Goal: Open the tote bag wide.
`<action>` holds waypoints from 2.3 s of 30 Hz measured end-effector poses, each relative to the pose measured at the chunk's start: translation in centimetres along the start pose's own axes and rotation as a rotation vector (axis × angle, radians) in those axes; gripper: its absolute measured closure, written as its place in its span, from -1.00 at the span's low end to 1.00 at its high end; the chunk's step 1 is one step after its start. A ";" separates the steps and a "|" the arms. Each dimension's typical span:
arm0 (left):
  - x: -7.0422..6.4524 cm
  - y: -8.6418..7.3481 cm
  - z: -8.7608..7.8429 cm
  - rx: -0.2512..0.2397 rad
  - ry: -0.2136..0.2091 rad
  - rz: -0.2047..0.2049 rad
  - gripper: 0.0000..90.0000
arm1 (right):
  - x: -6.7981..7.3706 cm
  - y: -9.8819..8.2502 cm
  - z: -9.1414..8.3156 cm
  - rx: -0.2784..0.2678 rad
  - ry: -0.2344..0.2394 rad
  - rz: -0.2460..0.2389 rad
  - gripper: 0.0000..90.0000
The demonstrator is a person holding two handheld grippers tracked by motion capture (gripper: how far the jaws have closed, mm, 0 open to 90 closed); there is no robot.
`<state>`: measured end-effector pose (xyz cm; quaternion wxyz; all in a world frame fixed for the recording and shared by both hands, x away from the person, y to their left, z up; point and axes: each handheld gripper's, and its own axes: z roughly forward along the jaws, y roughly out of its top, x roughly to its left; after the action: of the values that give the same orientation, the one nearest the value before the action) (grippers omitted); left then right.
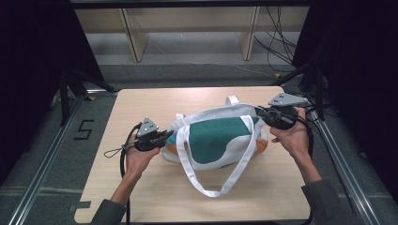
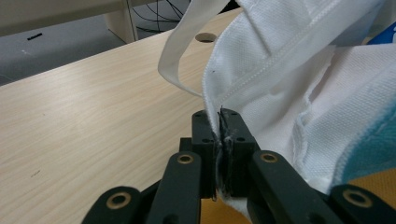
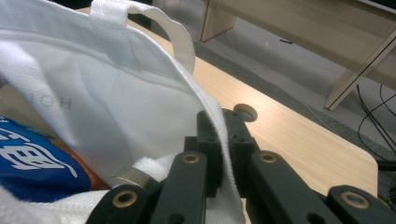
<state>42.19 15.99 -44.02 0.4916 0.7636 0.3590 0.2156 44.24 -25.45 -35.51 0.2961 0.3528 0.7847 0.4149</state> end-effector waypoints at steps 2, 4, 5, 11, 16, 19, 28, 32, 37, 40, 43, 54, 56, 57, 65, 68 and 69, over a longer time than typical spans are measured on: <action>0.0 0.1 0.2 -0.007 -0.006 0.002 0.89 | -0.3 0.2 -0.1 0.002 0.012 0.028 0.81; 0.1 0.0 0.4 -0.007 0.000 -0.022 0.89 | -0.8 0.3 -0.2 -0.004 0.018 0.008 0.80; 0.3 -0.1 0.9 -0.010 -0.004 -0.046 0.90 | -1.2 0.4 -0.2 0.006 0.029 0.031 0.80; 0.6 -0.3 2.3 0.016 0.011 -0.081 0.90 | -1.5 0.7 0.9 -0.005 -0.011 0.077 0.53; 0.7 -0.1 2.5 0.015 0.007 -0.087 0.90 | -1.0 1.3 -1.3 -0.037 -0.045 0.123 0.22; 0.3 -0.1 3.0 0.029 0.008 -0.090 0.90 | -0.7 1.4 -2.6 -0.058 -0.045 0.079 0.17; 0.5 -0.1 3.8 0.038 0.015 -0.115 0.91 | -2.8 1.5 -1.1 -0.033 0.047 0.217 0.07; 0.7 -0.2 3.8 0.038 0.014 -0.123 0.91 | -3.0 2.2 -1.7 -0.036 0.070 0.205 0.07; 0.3 -0.2 3.9 0.039 0.032 -0.119 0.91 | -3.2 2.6 -2.5 -0.038 0.148 0.274 0.06; 0.4 -0.3 4.1 0.037 0.034 -0.151 0.91 | -3.7 3.2 -3.6 -0.061 0.138 0.266 0.07; 0.5 -0.3 4.1 0.033 0.032 -0.143 0.91 | -3.8 3.5 -4.8 -0.053 0.132 0.246 0.06; 0.7 -0.2 4.1 0.028 0.032 -0.155 0.91 | -0.8 -0.1 -9.0 -0.085 0.175 0.237 0.02; 0.7 -0.2 4.2 0.032 0.035 -0.157 0.91 | -0.2 -0.9 -9.3 -0.102 0.196 0.207 0.03; 0.8 -0.1 4.3 0.031 0.034 -0.159 0.91 | 0.4 -1.2 -9.4 -0.091 0.214 0.220 0.03; 0.9 -0.1 4.2 0.031 0.030 -0.157 0.89 | 4.3 -2.4 -7.9 -0.063 0.288 0.120 0.03; 1.0 -0.1 4.2 0.030 0.028 -0.154 0.88 | 4.9 -2.3 -7.4 -0.058 0.299 0.096 0.04; 1.0 -0.1 4.2 0.031 0.031 -0.164 0.87 | 5.6 -2.2 -7.0 -0.050 0.313 0.076 0.14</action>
<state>45.66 14.26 -45.89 0.4901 0.7356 0.4312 0.1809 35.07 -24.98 -34.96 0.1631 0.3058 0.7967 0.4952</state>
